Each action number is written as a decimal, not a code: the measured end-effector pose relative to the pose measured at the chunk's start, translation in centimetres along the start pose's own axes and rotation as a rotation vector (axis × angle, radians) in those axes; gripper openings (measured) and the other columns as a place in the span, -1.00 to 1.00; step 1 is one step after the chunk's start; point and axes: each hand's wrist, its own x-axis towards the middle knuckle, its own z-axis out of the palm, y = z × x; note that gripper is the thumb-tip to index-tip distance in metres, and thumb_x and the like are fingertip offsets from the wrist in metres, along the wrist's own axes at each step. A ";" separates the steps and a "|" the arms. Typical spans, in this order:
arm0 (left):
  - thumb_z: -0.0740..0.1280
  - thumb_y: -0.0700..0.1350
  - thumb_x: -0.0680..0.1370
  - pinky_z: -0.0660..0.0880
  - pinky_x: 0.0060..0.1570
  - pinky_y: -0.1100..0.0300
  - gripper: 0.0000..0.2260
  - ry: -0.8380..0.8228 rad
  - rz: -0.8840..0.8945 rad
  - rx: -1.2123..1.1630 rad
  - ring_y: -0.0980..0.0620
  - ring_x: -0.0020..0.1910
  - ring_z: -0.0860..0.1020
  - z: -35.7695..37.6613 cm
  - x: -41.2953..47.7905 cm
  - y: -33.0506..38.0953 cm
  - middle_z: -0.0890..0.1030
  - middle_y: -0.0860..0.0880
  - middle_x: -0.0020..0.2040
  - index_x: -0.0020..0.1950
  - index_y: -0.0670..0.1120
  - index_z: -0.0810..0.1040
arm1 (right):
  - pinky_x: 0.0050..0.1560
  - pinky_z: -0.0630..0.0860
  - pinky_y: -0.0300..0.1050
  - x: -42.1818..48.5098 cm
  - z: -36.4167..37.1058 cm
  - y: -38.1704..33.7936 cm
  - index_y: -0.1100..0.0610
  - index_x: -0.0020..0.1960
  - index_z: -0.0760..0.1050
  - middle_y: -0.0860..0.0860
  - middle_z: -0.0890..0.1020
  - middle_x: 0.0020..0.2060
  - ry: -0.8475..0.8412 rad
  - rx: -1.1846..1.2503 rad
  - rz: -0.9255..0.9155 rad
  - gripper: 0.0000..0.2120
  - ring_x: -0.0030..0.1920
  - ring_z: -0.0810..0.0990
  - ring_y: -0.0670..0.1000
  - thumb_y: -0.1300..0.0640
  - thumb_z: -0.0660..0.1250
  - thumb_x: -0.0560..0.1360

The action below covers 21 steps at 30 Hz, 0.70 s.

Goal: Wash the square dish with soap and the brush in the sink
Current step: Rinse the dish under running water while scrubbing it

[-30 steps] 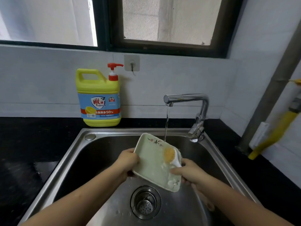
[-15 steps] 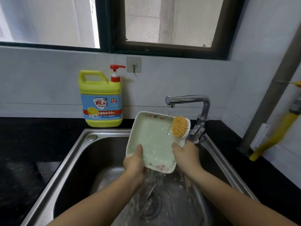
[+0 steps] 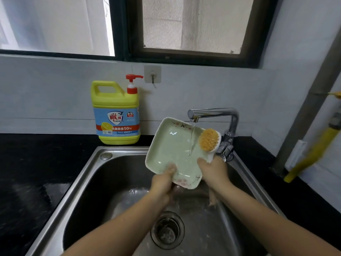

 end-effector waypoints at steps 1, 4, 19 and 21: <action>0.30 -0.20 0.56 0.57 -0.45 0.17 -0.90 0.054 0.063 0.059 -0.07 -0.40 0.60 -1.0 0.7 0.8 0.62 -0.19 -0.20 -0.01 -0.23 0.54 | -0.22 0.52 -0.11 0.3 -0.3 0.3 0.21 -0.05 0.56 0.10 0.64 -0.19 -0.021 -0.026 0.008 -0.88 -0.18 0.62 0.08 0.21 0.26 0.50; 0.27 -0.28 0.55 0.59 -0.20 -0.05 -0.89 0.017 0.243 0.405 -0.13 -0.28 0.60 -3.6 1.7 2.8 0.63 -0.21 -0.18 0.01 -0.25 0.57 | -0.20 0.52 -0.14 0.7 -1.0 1.2 0.19 0.03 0.55 0.10 0.65 -0.13 -0.059 -0.060 0.045 -0.82 -0.13 0.61 0.07 0.24 0.26 0.46; 0.10 -0.39 0.53 0.47 -0.65 0.29 -0.73 -0.040 -0.174 0.669 -0.09 -0.49 0.63 -6.3 0.9 5.3 0.60 -0.28 -0.34 0.22 -0.35 0.38 | -0.22 0.52 -0.10 1.9 0.5 0.6 0.28 0.01 0.57 0.20 0.65 -0.10 -0.378 -0.182 0.285 -0.75 -0.13 0.63 0.16 0.35 0.42 0.34; 0.10 -0.41 0.53 0.47 -0.66 0.30 -0.74 -0.016 -0.164 0.681 -0.09 -0.51 0.63 -6.4 0.5 5.8 0.59 -0.29 -0.33 0.21 -0.36 0.36 | -0.06 0.58 -0.07 2.1 1.5 0.5 0.23 0.05 0.54 0.15 0.64 -0.05 -0.422 -0.226 0.275 -0.68 -0.06 0.63 0.12 0.34 0.45 0.31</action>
